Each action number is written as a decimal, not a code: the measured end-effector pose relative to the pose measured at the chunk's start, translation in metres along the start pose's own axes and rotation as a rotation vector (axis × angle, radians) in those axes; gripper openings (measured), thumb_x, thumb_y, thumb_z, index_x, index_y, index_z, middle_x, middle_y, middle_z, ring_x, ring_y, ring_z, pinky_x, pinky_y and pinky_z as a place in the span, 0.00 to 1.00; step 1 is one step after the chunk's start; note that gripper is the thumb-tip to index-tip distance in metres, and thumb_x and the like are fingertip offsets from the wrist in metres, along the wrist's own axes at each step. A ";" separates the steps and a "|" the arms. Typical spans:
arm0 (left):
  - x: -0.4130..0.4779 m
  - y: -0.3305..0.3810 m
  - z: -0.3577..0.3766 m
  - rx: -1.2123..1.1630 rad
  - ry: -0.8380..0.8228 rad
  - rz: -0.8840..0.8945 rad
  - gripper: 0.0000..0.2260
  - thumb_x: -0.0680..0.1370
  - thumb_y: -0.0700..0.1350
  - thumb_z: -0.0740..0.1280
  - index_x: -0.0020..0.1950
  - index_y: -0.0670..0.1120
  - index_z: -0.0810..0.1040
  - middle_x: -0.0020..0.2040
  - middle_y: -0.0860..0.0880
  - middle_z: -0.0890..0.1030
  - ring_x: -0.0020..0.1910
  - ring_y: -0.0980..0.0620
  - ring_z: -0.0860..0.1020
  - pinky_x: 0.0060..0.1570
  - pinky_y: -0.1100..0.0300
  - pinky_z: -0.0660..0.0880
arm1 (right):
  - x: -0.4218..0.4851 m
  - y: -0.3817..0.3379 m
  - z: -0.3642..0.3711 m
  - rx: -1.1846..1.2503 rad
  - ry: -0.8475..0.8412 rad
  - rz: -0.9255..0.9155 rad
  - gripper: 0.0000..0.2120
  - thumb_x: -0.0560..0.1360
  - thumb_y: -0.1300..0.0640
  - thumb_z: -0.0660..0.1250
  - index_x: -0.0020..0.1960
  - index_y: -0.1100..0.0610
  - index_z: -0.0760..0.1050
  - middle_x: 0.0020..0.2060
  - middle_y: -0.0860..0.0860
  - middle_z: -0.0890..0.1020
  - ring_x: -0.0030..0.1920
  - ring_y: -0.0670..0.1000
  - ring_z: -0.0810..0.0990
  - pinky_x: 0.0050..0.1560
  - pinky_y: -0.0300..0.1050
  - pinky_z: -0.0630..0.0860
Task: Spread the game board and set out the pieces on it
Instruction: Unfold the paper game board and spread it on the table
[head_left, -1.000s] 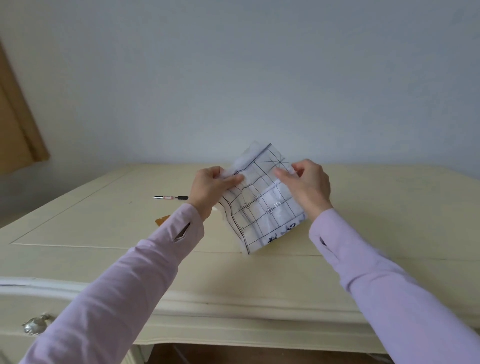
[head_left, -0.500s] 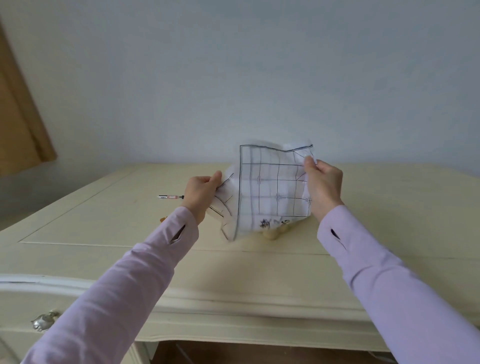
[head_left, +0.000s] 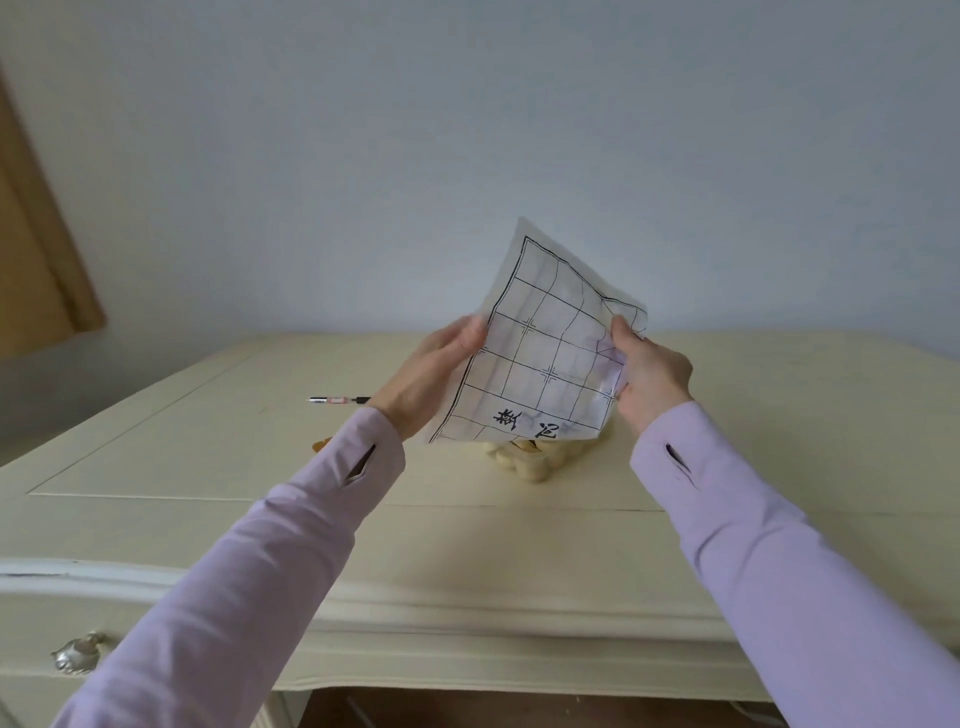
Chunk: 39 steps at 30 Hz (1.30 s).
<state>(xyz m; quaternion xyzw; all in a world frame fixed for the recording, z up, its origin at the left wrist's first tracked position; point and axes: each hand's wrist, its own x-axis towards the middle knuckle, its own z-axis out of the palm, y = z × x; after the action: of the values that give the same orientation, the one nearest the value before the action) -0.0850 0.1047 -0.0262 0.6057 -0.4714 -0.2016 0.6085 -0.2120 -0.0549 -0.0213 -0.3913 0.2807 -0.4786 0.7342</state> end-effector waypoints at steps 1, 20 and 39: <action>0.002 0.001 0.001 0.069 -0.013 0.006 0.24 0.72 0.60 0.69 0.62 0.48 0.76 0.59 0.56 0.80 0.61 0.61 0.75 0.65 0.59 0.69 | -0.001 -0.002 -0.001 0.001 0.009 0.010 0.11 0.72 0.61 0.72 0.35 0.61 0.72 0.35 0.55 0.77 0.35 0.51 0.78 0.27 0.37 0.79; 0.015 0.012 0.022 0.157 0.151 -0.050 0.09 0.70 0.42 0.67 0.39 0.35 0.78 0.33 0.47 0.77 0.33 0.52 0.73 0.38 0.59 0.70 | -0.016 0.004 0.025 -0.413 -0.728 0.162 0.10 0.72 0.65 0.68 0.54 0.62 0.78 0.47 0.63 0.80 0.46 0.59 0.78 0.50 0.56 0.77; -0.018 0.003 -0.020 0.002 0.024 0.156 0.07 0.70 0.40 0.68 0.42 0.45 0.85 0.48 0.48 0.85 0.57 0.48 0.79 0.67 0.51 0.68 | 0.013 -0.040 -0.044 0.222 -0.105 0.032 0.16 0.77 0.46 0.63 0.38 0.57 0.68 0.40 0.53 0.73 0.43 0.51 0.78 0.53 0.45 0.76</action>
<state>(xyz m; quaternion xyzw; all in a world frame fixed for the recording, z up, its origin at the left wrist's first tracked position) -0.0777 0.1307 -0.0259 0.5702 -0.5099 -0.1459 0.6273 -0.2611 -0.0895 -0.0120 -0.3277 0.1936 -0.4738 0.7941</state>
